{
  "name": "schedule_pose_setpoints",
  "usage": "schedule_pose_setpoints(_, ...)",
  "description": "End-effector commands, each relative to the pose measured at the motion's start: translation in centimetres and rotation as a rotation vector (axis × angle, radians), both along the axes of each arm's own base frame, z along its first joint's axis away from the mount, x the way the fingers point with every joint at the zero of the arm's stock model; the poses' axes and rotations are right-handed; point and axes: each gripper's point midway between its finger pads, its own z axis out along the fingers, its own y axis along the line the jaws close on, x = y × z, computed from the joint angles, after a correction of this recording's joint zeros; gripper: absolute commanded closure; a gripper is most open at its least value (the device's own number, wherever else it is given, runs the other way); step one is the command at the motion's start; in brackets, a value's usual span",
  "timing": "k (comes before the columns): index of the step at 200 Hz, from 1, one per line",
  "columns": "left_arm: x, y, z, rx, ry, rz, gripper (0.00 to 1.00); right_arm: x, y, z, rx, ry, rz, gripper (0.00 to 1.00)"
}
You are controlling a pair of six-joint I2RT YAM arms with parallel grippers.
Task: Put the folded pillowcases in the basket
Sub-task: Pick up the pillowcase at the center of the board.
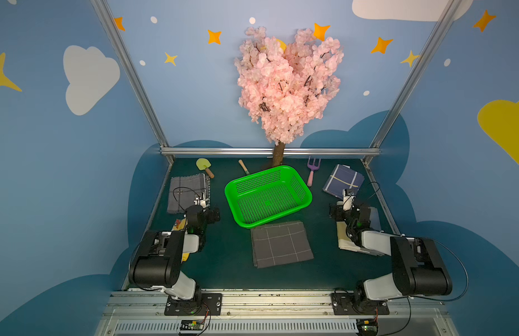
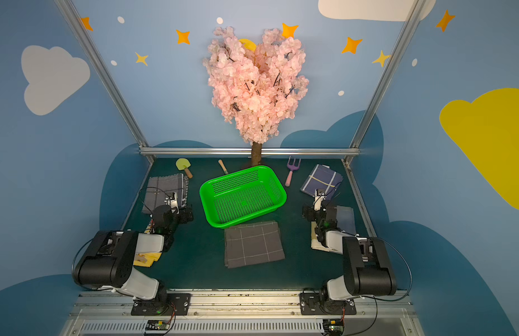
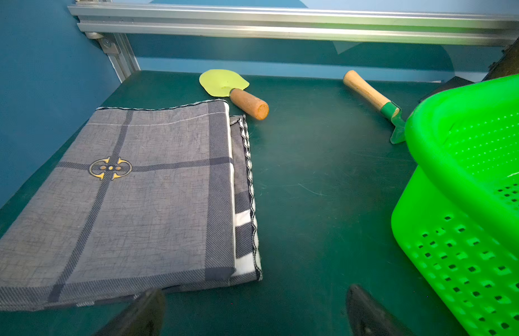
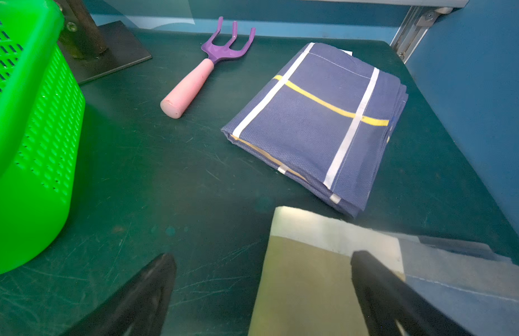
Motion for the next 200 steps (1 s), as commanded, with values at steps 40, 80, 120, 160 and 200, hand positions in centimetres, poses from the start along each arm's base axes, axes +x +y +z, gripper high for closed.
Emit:
schedule_pose_setpoints(40,0.7,-0.1,1.4,0.007,-0.04,-0.012,0.0,0.3,0.3,0.2,0.007,0.002,0.009,0.01)
schedule_pose_setpoints(80,0.8,0.0,1.4,0.006,-0.041,-0.01,0.0,0.3,0.3,0.1,0.007,0.002,0.01,0.01)
schedule_pose_setpoints(120,0.8,0.0,1.4,-0.007,-0.038,-0.017,0.0,0.3,0.2,0.0,0.024,0.008,0.016,0.01)
schedule_pose_setpoints(160,1.2,0.3,2.6,-0.002,-0.064,-0.003,0.0,1.6,-0.2,2.7,0.082,-0.027,-0.007,0.02)
schedule_pose_setpoints(200,0.4,-0.9,10.1,-0.11,-0.085,-0.023,0.0,1.8,1.4,12.6,0.14,0.096,0.026,0.02)
